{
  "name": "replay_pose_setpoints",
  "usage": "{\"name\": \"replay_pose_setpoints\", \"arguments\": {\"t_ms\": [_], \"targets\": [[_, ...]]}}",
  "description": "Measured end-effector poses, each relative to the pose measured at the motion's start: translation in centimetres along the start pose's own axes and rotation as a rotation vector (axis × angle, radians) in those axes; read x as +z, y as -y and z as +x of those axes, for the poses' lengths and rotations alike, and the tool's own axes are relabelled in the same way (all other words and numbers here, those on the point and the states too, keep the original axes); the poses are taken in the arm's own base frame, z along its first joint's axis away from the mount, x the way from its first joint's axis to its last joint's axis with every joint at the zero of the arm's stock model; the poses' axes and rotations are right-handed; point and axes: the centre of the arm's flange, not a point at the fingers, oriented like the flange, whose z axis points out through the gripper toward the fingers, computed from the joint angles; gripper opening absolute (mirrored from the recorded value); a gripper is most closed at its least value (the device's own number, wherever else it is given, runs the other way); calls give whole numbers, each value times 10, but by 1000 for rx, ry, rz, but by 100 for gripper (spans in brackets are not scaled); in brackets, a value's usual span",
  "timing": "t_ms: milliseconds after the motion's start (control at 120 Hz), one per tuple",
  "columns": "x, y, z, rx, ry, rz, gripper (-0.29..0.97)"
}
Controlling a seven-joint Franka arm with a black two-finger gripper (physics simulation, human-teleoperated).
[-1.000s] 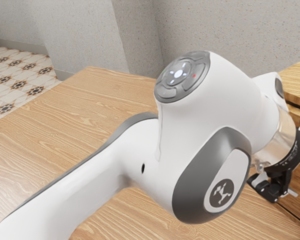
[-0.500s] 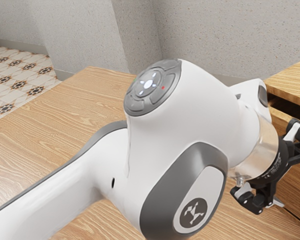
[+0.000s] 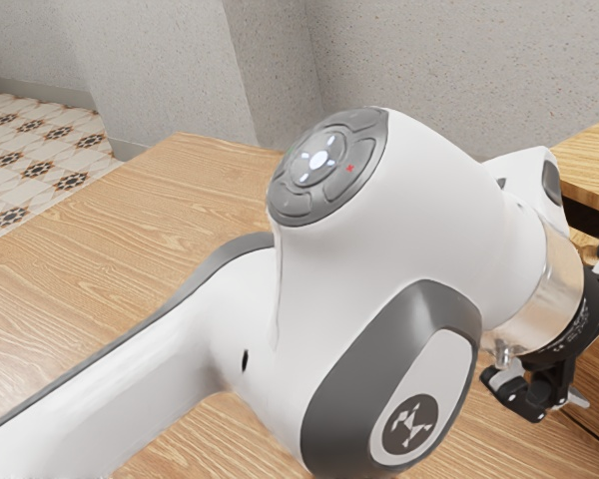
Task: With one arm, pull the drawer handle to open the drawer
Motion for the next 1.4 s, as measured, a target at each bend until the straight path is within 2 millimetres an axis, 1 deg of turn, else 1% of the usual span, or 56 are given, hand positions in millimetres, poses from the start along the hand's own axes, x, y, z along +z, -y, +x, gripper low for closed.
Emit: {"name": "replay_pose_setpoints", "arguments": {"t_ms": [108, 275, 400, 608, 725, 842, 908, 992, 1150, 1400], "targets": [[7, -1, 0, 1, -1, 7, 65], [21, 8, 3, -7, -3, 36, 65], [21, 13, -1, -12, 9, 41, 65], [-1, 26, -2, -22, 16, 34, 65], [-12, 32, 2, -29, 16, 29, 65], [-11, 38, 6, -35, 14, 37, 65], [-11, 41, 5, -36, 15, 36, 65], [-19, 46, 4, -36, 18, 28, 65], [-34, 57, 8, -49, 26, 19, 65], [-40, 73, 3, -47, 36, 20, 65]]}}
